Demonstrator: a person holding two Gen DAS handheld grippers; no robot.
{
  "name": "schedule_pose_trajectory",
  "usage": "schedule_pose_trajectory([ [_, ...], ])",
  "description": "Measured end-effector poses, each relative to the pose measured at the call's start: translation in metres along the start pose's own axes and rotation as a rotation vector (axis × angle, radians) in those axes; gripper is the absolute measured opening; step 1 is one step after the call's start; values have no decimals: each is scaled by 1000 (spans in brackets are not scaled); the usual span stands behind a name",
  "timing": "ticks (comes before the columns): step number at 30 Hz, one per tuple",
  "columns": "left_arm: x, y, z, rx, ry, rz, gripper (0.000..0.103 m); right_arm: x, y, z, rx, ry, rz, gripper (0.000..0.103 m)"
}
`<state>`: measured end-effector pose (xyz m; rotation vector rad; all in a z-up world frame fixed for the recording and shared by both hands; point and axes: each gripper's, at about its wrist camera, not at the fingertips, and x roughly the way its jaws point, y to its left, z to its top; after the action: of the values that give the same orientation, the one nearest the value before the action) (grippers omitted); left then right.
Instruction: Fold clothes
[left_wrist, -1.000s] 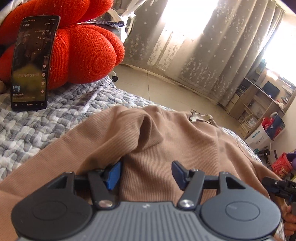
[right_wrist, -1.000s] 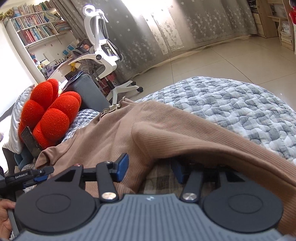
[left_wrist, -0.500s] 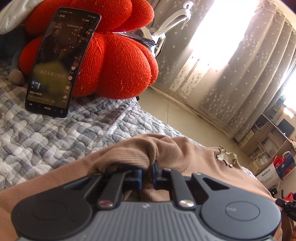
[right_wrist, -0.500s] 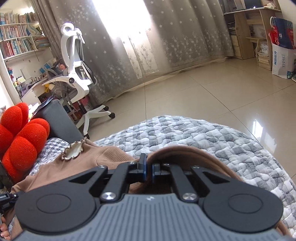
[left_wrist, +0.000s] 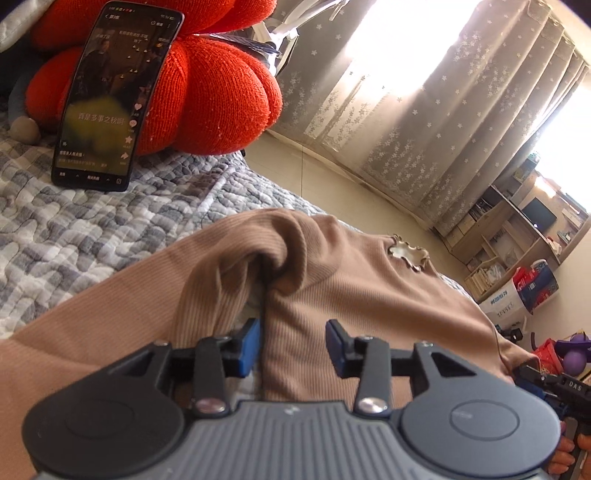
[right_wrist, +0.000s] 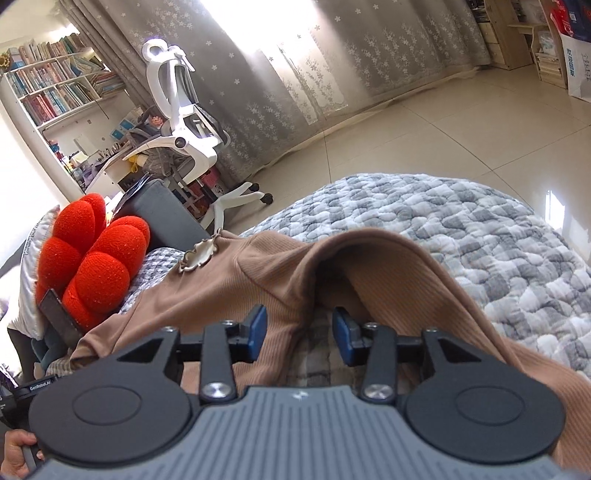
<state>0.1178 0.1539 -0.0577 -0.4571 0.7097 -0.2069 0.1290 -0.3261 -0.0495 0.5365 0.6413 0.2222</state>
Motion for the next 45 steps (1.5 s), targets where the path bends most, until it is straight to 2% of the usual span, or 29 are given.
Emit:
schedule_pose_trajectory([
  [17, -69, 29, -57, -65, 84, -109, 40, -60, 1, -57, 55, 143, 155, 39],
  [23, -96, 43, -81, -129, 91, -162, 39, -87, 4, -81, 69, 176, 199, 39],
  [33, -134, 51, -118, -148, 120, -222, 38, -120, 8, -116, 57, 211, 256, 39],
  [36, -140, 52, -127, -159, 147, -244, 35, -126, 9, -126, 56, 210, 270, 36],
  [37, -142, 53, -131, -163, 156, -251, 30, -127, 10, -129, 55, 212, 269, 30],
  [38, -143, 53, -133, -160, 163, -246, 16, -128, 10, -132, 55, 212, 268, 24],
  [39, -144, 52, -136, -152, 168, -234, 9, -129, 10, -133, 56, 209, 266, 15],
  [40, -144, 53, -138, -159, 165, -231, 8, -130, 10, -133, 57, 207, 264, 11],
  [42, -148, 54, -141, -187, 154, -241, 7, -133, 10, -134, 63, 196, 267, 10],
  [45, -159, 51, -145, -197, 128, -264, 7, -149, 8, -128, 96, 145, 315, 10],
])
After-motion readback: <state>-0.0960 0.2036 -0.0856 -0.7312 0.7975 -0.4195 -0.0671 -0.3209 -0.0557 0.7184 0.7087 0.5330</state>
